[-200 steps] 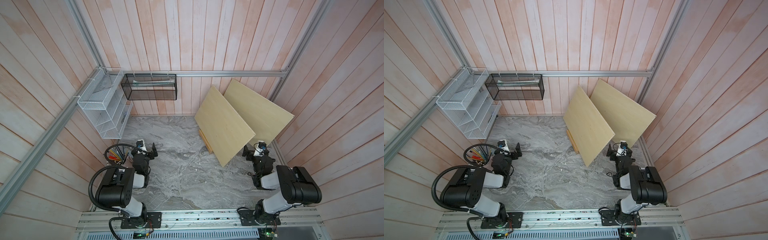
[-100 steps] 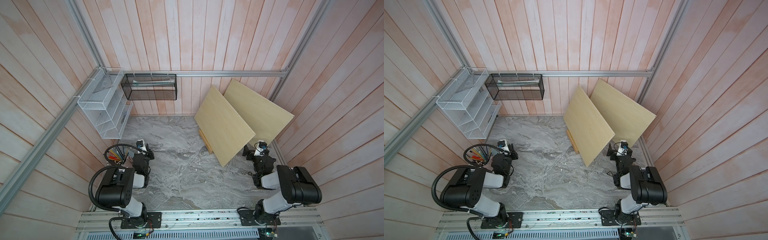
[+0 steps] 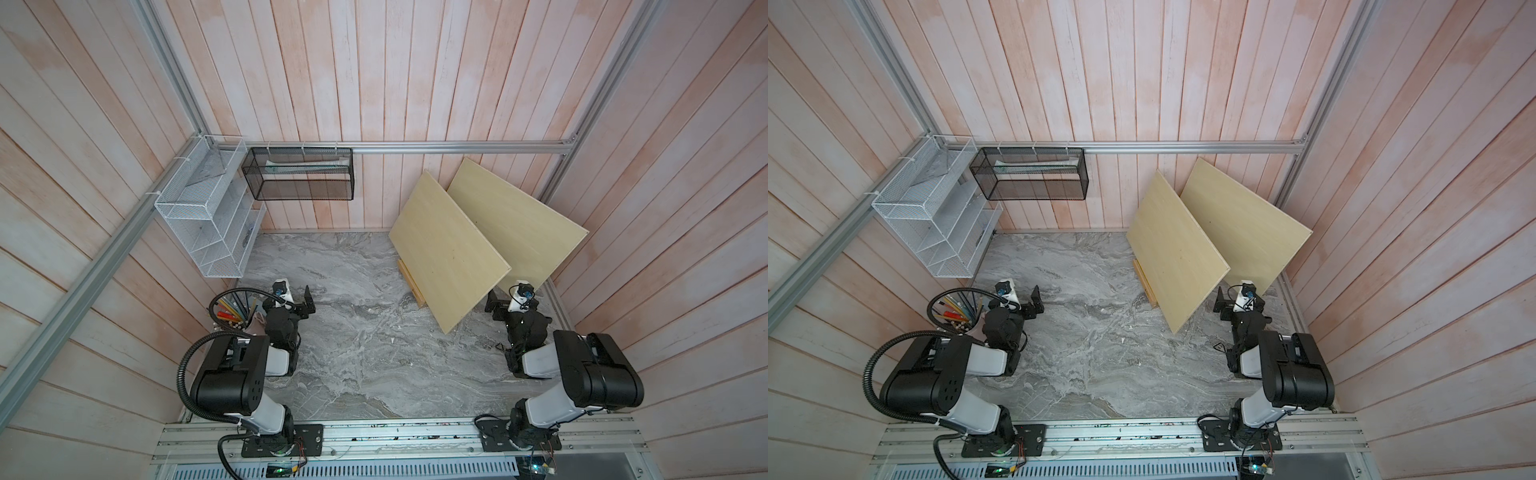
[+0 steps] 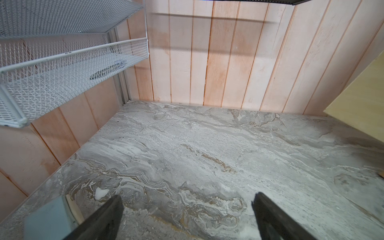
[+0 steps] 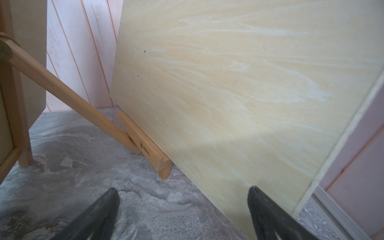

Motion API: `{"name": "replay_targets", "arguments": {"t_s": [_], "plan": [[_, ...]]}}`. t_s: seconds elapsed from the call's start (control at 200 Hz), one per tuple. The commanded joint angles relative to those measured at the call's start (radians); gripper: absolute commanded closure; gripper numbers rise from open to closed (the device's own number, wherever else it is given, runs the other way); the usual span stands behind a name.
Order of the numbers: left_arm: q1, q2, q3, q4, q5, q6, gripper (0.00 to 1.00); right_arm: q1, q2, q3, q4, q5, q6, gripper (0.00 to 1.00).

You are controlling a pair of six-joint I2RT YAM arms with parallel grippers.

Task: Assemble the easel
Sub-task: Reset both arms

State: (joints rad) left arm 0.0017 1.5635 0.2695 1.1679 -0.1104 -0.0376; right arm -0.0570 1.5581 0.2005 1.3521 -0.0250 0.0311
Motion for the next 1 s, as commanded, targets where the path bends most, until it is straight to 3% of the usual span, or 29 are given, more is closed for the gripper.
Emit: {"name": "replay_targets", "arguments": {"t_s": [0.0, 0.995], "plan": [[0.0, 0.003, -0.008, 0.037, -0.006, 0.01, 0.0, 0.0, 0.01, 0.007, 0.001, -0.008, 0.009, 0.02], [0.011, 0.006, 0.005, 0.013, 0.008, -0.001, 0.0, -0.012, 0.013, 0.02, -0.02, -0.025, 0.02, 0.02]]}}
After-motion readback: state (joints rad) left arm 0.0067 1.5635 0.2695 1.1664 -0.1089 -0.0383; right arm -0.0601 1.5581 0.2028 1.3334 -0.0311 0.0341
